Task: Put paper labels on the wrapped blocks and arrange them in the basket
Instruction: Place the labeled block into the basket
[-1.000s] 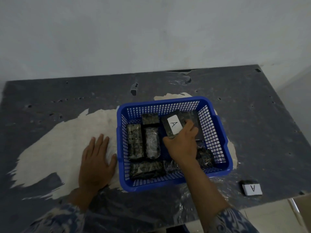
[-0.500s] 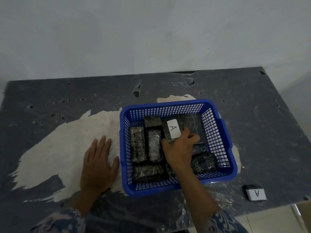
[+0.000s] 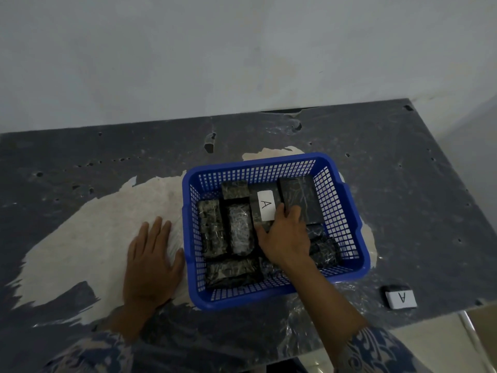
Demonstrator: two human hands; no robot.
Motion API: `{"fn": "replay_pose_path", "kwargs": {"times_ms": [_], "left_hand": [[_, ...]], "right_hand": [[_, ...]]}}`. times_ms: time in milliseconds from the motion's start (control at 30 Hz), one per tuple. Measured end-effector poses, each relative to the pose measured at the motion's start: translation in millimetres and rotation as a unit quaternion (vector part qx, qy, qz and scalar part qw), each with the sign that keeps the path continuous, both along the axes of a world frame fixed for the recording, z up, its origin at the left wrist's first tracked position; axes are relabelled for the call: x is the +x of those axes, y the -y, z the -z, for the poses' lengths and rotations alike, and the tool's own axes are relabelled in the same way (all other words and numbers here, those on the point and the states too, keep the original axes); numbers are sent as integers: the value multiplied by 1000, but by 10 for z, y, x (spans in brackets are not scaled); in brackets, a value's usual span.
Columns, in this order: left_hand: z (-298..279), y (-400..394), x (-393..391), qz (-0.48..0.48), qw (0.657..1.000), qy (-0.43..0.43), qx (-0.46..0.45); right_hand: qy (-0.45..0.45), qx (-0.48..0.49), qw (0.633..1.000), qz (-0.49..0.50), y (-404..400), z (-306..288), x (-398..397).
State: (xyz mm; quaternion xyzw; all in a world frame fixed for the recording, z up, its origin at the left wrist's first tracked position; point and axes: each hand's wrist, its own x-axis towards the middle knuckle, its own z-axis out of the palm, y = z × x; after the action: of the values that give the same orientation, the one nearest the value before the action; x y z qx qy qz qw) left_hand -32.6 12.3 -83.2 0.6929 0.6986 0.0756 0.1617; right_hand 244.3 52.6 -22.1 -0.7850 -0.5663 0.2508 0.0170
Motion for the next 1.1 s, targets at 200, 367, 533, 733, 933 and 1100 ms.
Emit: {"fn": "replay_pose_path", "kwargs": {"times_ms": [200,367,533,733,933,1100], "left_hand": [[-51,3,21,-4,1000,6,-3],[-56,7,23,-3,1000,3,-10],[-91,6,37,-2,1000,2,-14],[-93,20,53,10,1000,-6,-5],[-129,-23,52,42,998,-51,-21],[-182,-15,78,65,994,-81,-28]], "right_hand": [[16,21,1000,-16,41,25,-26],[69,11,994,-85,47,70,2],[-15,48,996,-71,57,0,152],[-76,313,946,36,395,-284,855],[5,307,942,136,1246,-319,1928],[33,137,979,147,1827,-74,2334]]}}
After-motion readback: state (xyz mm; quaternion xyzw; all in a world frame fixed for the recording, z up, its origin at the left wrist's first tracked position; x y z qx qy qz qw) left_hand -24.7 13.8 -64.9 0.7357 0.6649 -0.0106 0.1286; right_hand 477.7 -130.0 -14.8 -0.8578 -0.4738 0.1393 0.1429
